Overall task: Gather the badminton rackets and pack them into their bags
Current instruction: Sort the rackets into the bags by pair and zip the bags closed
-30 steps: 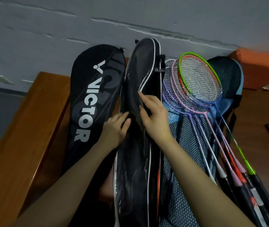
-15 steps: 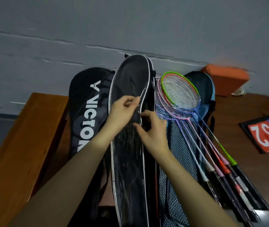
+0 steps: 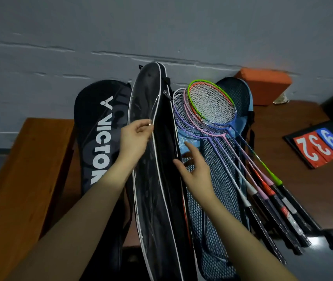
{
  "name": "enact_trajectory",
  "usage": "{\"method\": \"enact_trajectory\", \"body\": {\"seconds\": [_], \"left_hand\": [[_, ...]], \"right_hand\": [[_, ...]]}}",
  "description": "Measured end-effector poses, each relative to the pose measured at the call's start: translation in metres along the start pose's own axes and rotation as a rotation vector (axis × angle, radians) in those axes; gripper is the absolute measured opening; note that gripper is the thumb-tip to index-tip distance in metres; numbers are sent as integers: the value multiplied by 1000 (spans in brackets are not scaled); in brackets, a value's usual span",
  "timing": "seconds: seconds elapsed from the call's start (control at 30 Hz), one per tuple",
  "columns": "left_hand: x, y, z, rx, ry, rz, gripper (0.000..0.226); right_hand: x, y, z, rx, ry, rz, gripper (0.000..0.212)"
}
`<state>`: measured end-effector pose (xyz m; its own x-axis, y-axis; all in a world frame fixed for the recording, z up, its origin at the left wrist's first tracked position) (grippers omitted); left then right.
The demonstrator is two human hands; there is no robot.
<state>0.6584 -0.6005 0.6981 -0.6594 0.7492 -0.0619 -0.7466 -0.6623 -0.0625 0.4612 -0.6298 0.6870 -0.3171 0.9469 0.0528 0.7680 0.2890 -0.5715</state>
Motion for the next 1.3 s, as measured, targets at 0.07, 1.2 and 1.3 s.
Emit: {"method": "enact_trajectory", "body": {"seconds": [0.07, 1.2, 1.3], "left_hand": [[2, -5, 3, 15, 13, 14, 26], [65, 63, 44, -393, 512, 124, 33], [64, 94, 43, -450, 480, 134, 37]], "right_hand": [[0, 4, -4, -69, 15, -49, 41], [-58, -67, 1, -75, -197, -106, 49], [-78, -76, 18, 18, -230, -169, 45]]}}
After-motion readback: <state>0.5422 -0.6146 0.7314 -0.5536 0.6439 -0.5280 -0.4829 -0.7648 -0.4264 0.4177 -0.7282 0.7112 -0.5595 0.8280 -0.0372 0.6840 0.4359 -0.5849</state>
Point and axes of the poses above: each hand's wrist, its own x-axis away from the middle knuckle, its own y-axis out of the palm, z = x × y, the point moved 7 cm from there along -x, towards the middle knuckle, and after that the axes turned 11 degrees about y, right-handed, at the moved point
